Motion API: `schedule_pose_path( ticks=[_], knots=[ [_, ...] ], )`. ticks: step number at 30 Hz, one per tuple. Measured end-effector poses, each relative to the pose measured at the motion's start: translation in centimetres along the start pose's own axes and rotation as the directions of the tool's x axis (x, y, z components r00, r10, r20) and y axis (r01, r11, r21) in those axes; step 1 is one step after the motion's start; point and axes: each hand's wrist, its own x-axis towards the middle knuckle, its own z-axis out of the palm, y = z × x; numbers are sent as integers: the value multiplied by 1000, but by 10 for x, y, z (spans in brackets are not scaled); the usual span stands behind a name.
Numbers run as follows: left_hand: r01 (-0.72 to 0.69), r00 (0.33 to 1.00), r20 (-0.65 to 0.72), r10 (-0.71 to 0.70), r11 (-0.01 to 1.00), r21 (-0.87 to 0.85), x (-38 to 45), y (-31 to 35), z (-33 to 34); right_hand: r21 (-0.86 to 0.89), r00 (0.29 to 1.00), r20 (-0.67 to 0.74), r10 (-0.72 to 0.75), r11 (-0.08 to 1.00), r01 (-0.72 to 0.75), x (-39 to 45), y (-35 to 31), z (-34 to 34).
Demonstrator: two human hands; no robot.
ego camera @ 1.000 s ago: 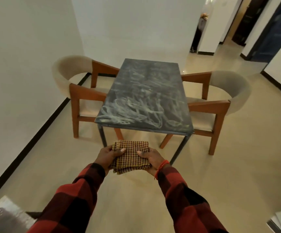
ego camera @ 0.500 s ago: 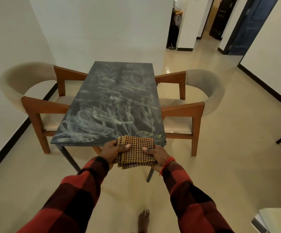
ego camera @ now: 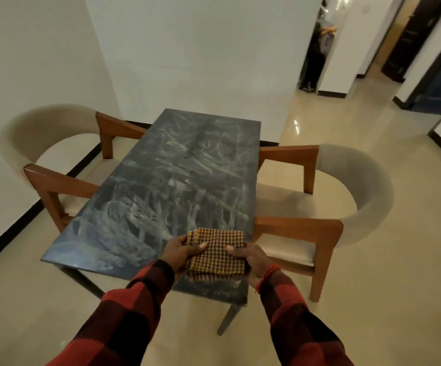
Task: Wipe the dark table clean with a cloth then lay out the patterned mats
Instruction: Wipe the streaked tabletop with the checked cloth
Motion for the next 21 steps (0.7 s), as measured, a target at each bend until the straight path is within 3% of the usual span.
schedule_pose_path(
  ticks=[6,10,14,18,21],
  knots=[
    [-15,982,-186,-14,988,-155,43,4,4,-106,959,256,125,989,-101,70,-46,-10],
    [-49,933,-358,-24,980,-193,52,-2,12,-228,872,394,290,950,-213,102,-69,-3],
    [-155,825,-564,39,975,-160,55,-1,16,-289,802,459,383,918,-273,124,-73,17],
    [-154,682,-724,103,988,-4,43,-7,6,-340,706,515,486,872,-352,136,-57,35],
    [-142,584,-805,101,990,21,36,-12,-9,-399,699,482,529,842,-363,145,-48,52]
  ],
)
